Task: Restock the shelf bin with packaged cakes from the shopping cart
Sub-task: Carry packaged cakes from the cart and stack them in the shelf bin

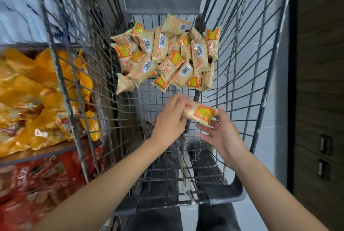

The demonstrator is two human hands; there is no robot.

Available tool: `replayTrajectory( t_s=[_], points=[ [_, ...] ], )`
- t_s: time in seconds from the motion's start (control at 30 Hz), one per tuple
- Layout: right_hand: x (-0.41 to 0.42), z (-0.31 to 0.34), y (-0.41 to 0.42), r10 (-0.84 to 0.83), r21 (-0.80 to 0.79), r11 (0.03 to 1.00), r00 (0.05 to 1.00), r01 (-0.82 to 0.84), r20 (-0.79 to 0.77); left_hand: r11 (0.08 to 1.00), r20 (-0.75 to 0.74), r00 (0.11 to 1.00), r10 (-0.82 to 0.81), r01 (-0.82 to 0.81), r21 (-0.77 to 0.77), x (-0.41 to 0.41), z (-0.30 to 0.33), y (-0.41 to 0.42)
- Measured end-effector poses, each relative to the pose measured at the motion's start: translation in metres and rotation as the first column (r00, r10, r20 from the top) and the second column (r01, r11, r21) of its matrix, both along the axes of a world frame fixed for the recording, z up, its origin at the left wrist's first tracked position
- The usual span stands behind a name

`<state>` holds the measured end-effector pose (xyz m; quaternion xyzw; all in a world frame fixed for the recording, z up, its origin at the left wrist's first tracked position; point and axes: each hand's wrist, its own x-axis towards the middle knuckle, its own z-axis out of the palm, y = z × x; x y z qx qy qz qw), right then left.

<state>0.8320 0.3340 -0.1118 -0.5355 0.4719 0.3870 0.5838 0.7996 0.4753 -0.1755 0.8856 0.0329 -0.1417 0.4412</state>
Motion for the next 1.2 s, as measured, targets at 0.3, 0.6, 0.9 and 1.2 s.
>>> replayTrajectory(
  t_s=[0.3,0.6,0.9,1.2],
  points=[
    [-0.003,0.009,-0.012,0.064,0.027,0.997,0.996,-0.066,0.065,0.834,-0.321,0.929,0.183,-0.319,-0.450,-0.021,0.036,0.003],
    [-0.004,0.006,-0.014,0.282,0.080,0.953,0.952,-0.292,0.117,0.738,-0.651,0.743,0.155,-0.525,-0.424,0.003,0.023,0.011],
    [-0.009,-0.003,-0.004,0.387,-0.170,0.914,0.917,-0.368,0.097,0.600,-0.633,0.467,0.617,-0.800,-0.005,0.038,-0.044,0.031],
    [-0.006,-0.003,-0.008,0.318,-0.152,0.943,0.935,-0.295,0.160,0.398,-0.672,0.204,0.712,-0.905,0.147,0.084,-0.116,0.043]
  ],
)
